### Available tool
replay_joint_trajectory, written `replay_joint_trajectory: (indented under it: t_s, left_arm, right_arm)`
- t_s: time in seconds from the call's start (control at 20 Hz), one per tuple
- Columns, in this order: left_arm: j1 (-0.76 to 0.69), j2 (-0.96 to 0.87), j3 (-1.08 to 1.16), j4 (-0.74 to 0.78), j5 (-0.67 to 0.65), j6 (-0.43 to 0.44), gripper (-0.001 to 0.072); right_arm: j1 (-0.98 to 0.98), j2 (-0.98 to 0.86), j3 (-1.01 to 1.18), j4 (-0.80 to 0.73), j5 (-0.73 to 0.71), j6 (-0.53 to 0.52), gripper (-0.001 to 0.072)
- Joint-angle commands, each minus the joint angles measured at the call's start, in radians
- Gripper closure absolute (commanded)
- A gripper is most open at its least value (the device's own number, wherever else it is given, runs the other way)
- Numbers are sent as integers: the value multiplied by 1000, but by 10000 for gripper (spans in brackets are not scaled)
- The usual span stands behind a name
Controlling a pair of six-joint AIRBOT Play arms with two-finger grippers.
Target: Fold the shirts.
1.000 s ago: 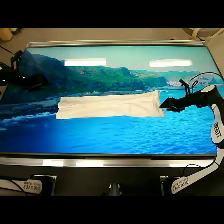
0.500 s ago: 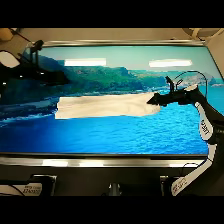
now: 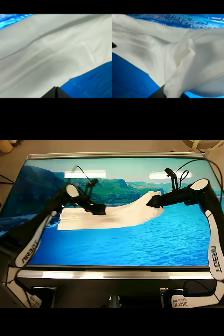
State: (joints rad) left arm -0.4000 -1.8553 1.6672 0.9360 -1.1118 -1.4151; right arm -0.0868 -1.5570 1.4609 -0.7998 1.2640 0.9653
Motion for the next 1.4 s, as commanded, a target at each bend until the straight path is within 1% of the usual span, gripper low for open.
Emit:
replay_joint_trajectory:
  t_s: [0.0, 0.05, 0.15, 0.2, 0.25, 0.35, 0.45, 0.5, 0.6, 0.75, 0.95, 1.1, 1.2, 1.35]
  left_arm:
    - [-66, -113, 0, -207, 76, 0, 684]
    - [-71, -129, 0, -242, 86, -1, 685]
    - [-90, -164, 0, -316, 89, -52, 685]
    - [-110, -179, 0, -366, 94, -51, 685]
    - [-138, -193, 1, -422, 113, -42, 685]
    - [-198, -208, 1, -526, 162, 10, 685]
    - [-222, -209, 4, -544, 197, 25, 685]
    - [-211, -205, 6, -543, 183, 36, 686]
    - [-139, -169, 6, -520, 127, 73, 687]
    - [25, -27, 6, -368, 103, 69, 687]
    - [289, 235, 6, -270, 82, 70, 686]
    - [439, 412, 6, -269, 38, 69, 686]
    - [493, 513, 5, -269, 19, 70, 686]
    - [512, 618, 5, -263, -11, 90, 685]
  right_arm:
    - [41, 153, 1, -134, 89, 62, 695]
    - [43, 191, 1, -141, 101, 69, 695]
    - [43, 262, 1, -163, 110, 99, 695]
    - [43, 289, 1, -162, 111, 117, 695]
    - [43, 310, 1, -158, 114, 137, 695]
    - [43, 330, 1, -153, 121, 148, 695]
    - [43, 331, 1, -154, 116, 171, 695]
    - [43, 331, 1, -154, 109, 176, 695]
    - [43, 326, 1, -153, 97, 188, 695]
    - [64, 297, 1, -143, 59, 196, 695]
    - [209, 196, 1, -83, -103, 203, 696]
    - [340, 72, 2, 11, -237, 202, 696]
    - [414, -33, 27, 70, -305, 202, 695]
    - [494, -190, 87, 166, -379, 202, 695]
